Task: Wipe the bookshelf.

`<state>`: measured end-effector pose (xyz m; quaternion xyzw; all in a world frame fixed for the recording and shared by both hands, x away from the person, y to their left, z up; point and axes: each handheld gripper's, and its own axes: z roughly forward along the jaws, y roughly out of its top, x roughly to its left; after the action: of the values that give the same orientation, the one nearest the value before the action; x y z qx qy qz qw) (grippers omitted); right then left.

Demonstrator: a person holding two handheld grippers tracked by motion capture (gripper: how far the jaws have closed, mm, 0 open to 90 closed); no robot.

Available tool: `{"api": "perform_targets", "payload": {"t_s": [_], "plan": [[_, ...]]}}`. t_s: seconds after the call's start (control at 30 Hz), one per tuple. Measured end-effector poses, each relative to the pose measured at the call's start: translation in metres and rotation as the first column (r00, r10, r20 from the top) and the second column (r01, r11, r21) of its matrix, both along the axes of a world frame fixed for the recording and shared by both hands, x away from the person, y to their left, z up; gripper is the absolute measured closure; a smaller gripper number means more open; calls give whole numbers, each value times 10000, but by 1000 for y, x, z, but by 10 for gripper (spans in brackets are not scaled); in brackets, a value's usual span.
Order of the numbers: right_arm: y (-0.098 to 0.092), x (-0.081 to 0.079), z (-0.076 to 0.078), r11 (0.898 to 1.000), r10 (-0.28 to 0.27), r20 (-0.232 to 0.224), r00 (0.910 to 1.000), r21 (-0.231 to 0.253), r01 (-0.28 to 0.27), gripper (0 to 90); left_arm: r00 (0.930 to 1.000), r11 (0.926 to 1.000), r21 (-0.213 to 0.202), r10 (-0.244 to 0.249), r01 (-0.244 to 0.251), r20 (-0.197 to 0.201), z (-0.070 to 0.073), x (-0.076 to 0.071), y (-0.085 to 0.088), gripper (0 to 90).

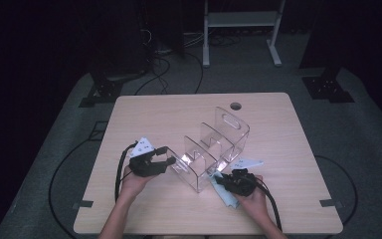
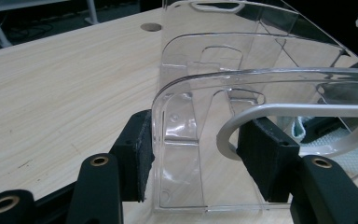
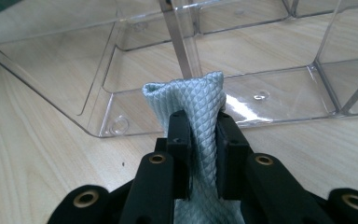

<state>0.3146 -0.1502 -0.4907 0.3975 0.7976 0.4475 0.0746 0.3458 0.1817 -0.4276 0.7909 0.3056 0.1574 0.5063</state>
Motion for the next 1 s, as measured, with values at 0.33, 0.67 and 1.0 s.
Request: {"api": "perform_targets", "payload": {"t_s": [0.33, 0.67, 1.0], "plan": [[-4, -1, 0, 10000, -35, -63, 10000, -20, 35, 780, 9998, 9998, 43, -203, 203, -5, 1, -1, -3, 464], [-9, -3, 5, 9995, -159, 117, 9998, 262, 155, 780, 9992, 9992, 38, -406, 406, -14, 1, -2, -5, 467], [-12, -5, 9, 9994, -218, 151, 9996, 287, 214, 780, 9986, 9986, 5, -528, 528, -69, 1, -4, -6, 474]]}}
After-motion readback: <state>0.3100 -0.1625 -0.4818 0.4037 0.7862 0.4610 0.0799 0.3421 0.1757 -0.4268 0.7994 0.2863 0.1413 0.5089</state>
